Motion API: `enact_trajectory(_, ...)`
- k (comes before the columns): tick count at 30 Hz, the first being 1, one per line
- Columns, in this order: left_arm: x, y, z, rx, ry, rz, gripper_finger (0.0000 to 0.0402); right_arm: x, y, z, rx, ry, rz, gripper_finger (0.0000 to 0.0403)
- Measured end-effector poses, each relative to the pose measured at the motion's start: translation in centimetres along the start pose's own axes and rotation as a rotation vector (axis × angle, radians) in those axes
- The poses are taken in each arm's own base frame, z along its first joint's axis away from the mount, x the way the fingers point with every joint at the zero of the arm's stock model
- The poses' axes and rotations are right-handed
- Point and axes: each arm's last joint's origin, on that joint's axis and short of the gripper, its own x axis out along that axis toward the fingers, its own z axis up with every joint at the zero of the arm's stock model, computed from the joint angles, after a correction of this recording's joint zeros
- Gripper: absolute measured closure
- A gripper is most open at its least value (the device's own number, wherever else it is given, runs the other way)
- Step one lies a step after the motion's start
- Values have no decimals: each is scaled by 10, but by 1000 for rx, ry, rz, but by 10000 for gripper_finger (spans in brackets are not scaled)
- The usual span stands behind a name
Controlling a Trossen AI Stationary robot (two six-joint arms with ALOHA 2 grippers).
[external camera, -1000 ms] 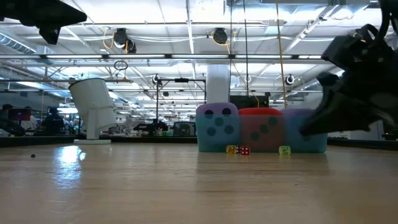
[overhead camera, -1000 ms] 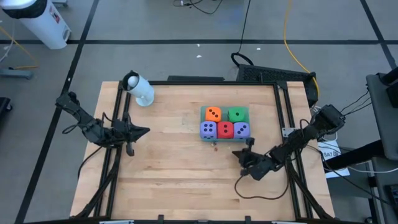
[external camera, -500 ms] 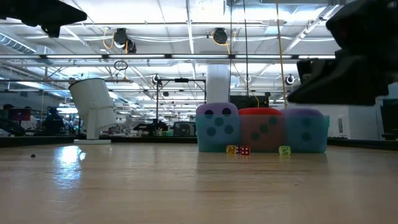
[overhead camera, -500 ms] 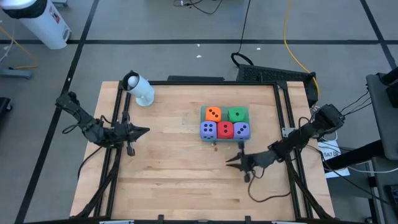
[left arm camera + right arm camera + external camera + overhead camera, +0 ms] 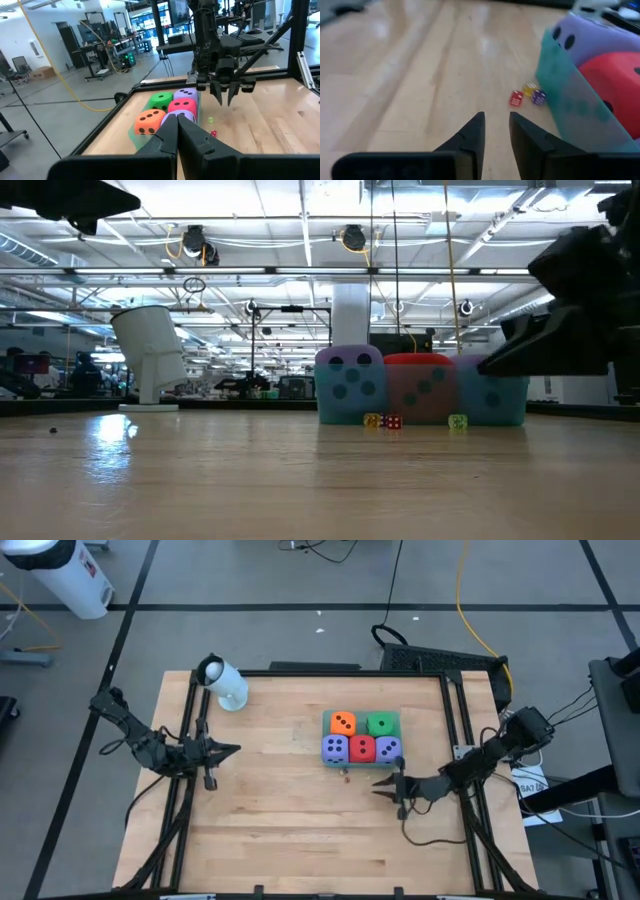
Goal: Pick & Place Dice
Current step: Put the small green die into the blue bin
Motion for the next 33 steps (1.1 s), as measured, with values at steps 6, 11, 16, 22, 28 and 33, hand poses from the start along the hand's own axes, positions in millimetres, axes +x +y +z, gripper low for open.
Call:
enact_trajectory(6, 0, 0, 0, -3, 0, 0, 396, 13, 5, 4, 21, 113, -123, 266)
enact_trajectory(11, 0, 0, 0, -22, 1, 0, 396, 16, 3, 5, 56, 138, -172, 210)
enact_trajectory(16, 0, 0, 0, -22, 1, 0, 396, 16, -1, 0, 109, 176, -210, 191)
enact_trajectory(22, 0, 0, 0, -13, 1, 0, 396, 17, 3, 7, 91, 121, -171, 192)
enact_trajectory(28, 0, 0, 0, -11, 3, -1, 396, 15, 25, 20, 54, 150, -71, 192)
enact_trajectory(33, 0, 0, -1, -10, 5, -1, 396, 13, 24, 9, 123, 271, -168, 193)
